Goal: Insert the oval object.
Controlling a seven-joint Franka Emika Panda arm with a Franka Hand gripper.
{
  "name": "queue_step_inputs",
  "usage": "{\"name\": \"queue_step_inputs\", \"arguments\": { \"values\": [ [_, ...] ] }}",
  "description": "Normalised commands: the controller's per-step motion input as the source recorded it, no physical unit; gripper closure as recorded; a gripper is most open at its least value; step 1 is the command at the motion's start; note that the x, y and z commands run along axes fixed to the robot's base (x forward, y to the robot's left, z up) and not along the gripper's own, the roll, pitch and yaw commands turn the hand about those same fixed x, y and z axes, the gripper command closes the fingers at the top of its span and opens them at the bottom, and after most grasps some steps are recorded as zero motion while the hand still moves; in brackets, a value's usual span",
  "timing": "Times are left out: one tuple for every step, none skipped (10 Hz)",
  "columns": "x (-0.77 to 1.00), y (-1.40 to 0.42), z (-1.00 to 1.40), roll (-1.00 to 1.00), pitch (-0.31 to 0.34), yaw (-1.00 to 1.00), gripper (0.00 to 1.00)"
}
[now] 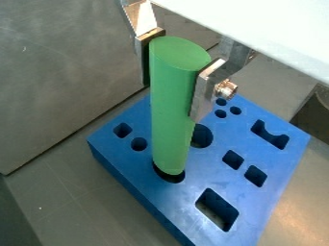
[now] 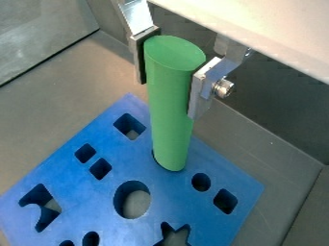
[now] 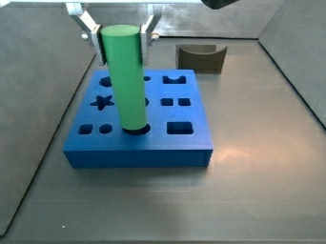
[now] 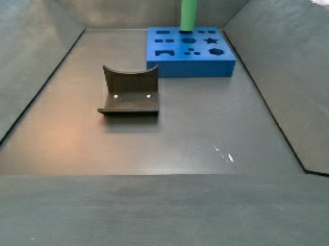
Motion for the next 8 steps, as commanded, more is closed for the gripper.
{"name": "queue_step_inputs", "arguments": {
  "values": [
    [0.20,-0.04,-0.09,-0.10,0.000,-0.07,1.00],
    [0.12,0.00,-0.14,-0.01,0.000,-0.08,1.00],
    [0.06,0.00,-0.19,0.00,0.000,-0.06,1.00],
    [0.02,0.00,-0.23,0.00,-0.006,-0.03,1.00],
    [0.01,0.00,-0.26,0.00,-0.021,-0.02,1.00],
    [0.05,0.00,-0.30,0.00,-0.033,-0.01,1.00],
    [0.14,0.00,-0.27,-0.02,-0.020,-0.03,1.00],
    [0.15,0.00,-0.28,-0.01,-0.013,-0.05,1.00]
  ]
}}
